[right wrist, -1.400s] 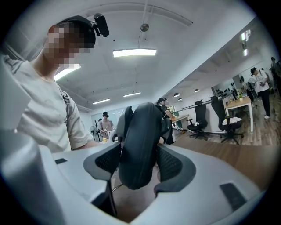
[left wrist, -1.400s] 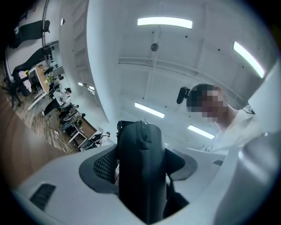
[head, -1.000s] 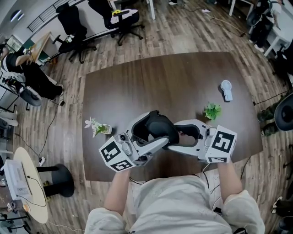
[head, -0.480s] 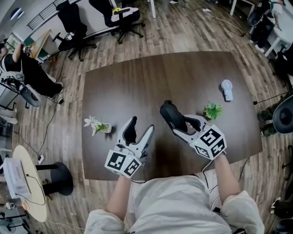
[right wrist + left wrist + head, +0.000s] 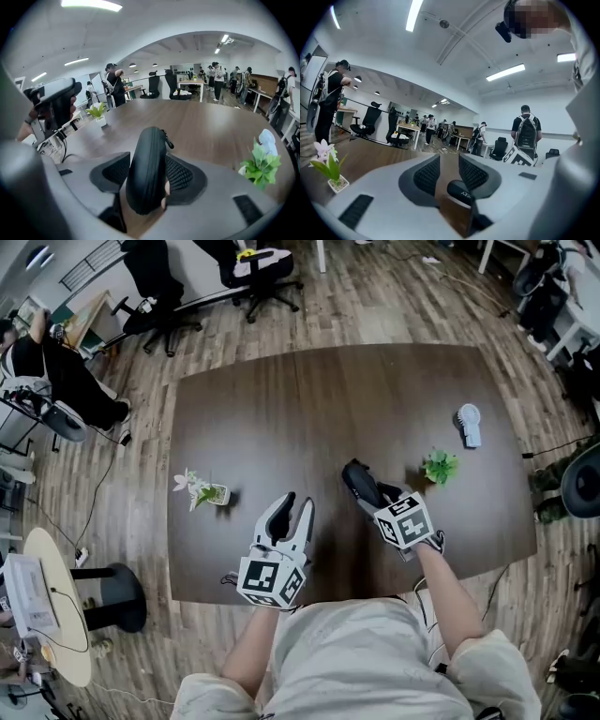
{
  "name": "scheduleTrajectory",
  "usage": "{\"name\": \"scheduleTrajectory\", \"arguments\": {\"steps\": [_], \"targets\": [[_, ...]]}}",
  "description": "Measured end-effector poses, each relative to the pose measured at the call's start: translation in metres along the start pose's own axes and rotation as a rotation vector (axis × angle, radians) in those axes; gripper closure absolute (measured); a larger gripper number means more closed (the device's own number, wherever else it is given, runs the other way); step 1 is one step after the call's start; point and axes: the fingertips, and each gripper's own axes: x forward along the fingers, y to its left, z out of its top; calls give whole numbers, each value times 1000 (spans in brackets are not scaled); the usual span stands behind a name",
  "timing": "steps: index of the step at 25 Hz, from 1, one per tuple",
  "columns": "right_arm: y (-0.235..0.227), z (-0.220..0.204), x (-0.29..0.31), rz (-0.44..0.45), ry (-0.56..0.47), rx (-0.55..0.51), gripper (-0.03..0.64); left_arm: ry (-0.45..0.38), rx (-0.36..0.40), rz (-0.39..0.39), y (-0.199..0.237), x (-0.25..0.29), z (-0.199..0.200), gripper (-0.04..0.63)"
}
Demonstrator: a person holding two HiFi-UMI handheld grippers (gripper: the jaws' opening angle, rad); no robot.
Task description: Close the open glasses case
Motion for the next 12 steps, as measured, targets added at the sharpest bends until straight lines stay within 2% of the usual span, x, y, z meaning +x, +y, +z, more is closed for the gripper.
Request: {"name": "scheduleTrajectory", "arguments": {"steps": [2,5,9,12], "targets": [[3,-6,6,14,3,43,377,-1,1,15,-1,-2,-3,500],[5,-15,16,33,8,106,376,-2,13,52,1,-5,-8,592],[-1,-19,20,67,-24,233,373,6,61,88,2,-8,-13,594],[-5,-20,18,80,-44,276,371,20,91,130,5,-11,-18,594]]}}
